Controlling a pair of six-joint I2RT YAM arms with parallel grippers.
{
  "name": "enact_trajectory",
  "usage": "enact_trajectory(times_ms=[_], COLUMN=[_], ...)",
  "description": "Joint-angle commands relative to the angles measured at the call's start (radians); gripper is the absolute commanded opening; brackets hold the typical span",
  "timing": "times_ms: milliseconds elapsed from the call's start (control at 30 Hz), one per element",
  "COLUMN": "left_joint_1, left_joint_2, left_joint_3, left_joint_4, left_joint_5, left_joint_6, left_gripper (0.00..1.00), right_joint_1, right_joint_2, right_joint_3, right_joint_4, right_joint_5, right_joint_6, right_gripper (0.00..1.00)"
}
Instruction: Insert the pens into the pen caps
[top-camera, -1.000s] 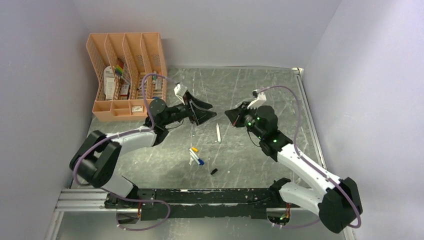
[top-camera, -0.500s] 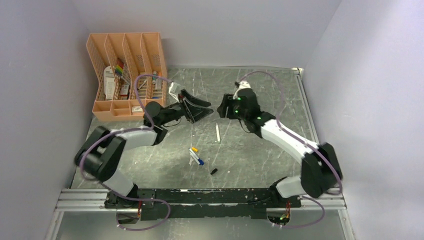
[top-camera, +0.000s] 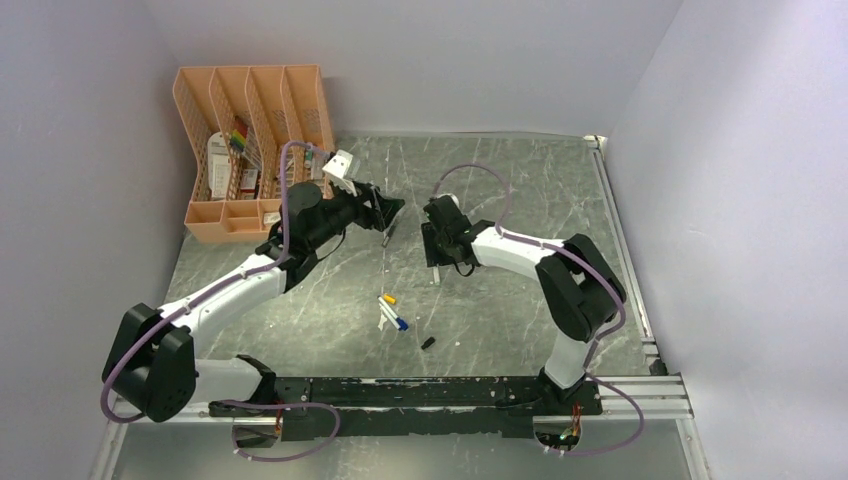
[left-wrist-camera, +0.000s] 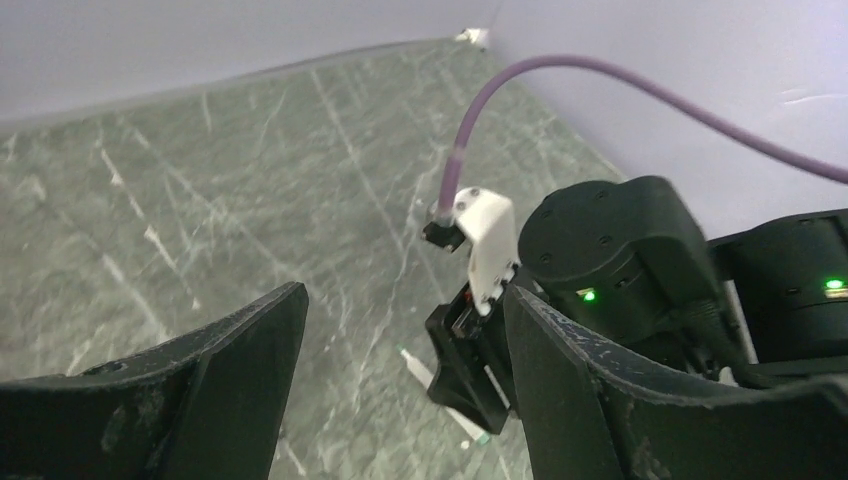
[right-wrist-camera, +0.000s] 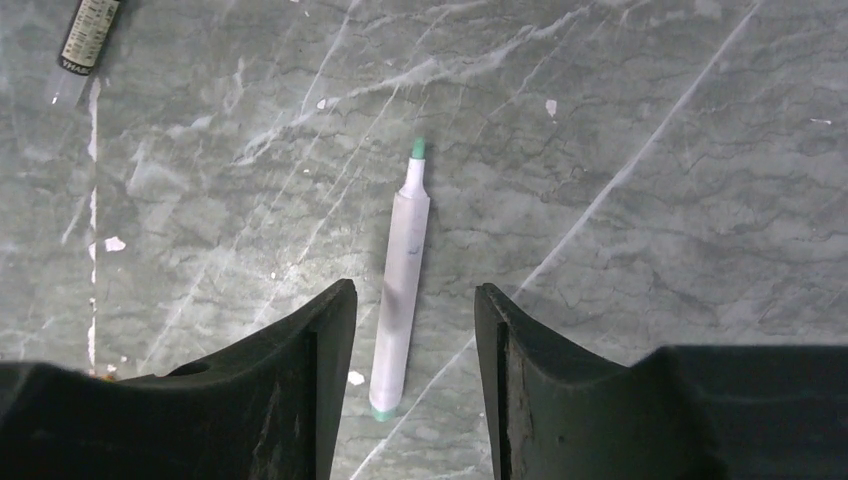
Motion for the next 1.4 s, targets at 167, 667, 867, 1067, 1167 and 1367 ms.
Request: enact_trajectory(times_ms=[167,667,867,1067,1167,1367], left_joint_1=[-0.007,-0.004,-0.002,-0.009,-0.01,-0.022], left_joint_2=[0.001,-0.041,-0.001,0.093,0.127,0.188], left_joint_3=[-0.006,-0.078,-0.146,-0.175,-0.184,-0.172], left_joint_4=[-0.094,0.106,0.388,0.654,0.742,0.862], left_joint_5=[-0.079,0.17,0.337,0.416,0.432,0.461], left_joint_6=[0.053,-0.07,-0.204,-0.367,-0.402,-0.466], left_gripper=[0.82,0.86,0.86,0.85,0.86,0.87], right_joint_1=[0.048,-0.002,-0.055,-0.105,-0.109,-0.111], right_joint_2=[0.085,-0.141,-0.422,-0.661,-0.728,-0.8], right_joint_3=[0.046,-0.068,-0.241,-0.365,-0.377,-0.397], right_joint_4=[-0.057,0.098,0.309,0.529,0.566,0.637], right_joint_5=[0.086,-0.023,-0.104,-0.209,-0.238,-0.307], right_joint_6=[-0.004,0.045,0.097,0.154,0.16,0.166], right_gripper=[0.37,0.0,0.0,0.0,0.0,0.0])
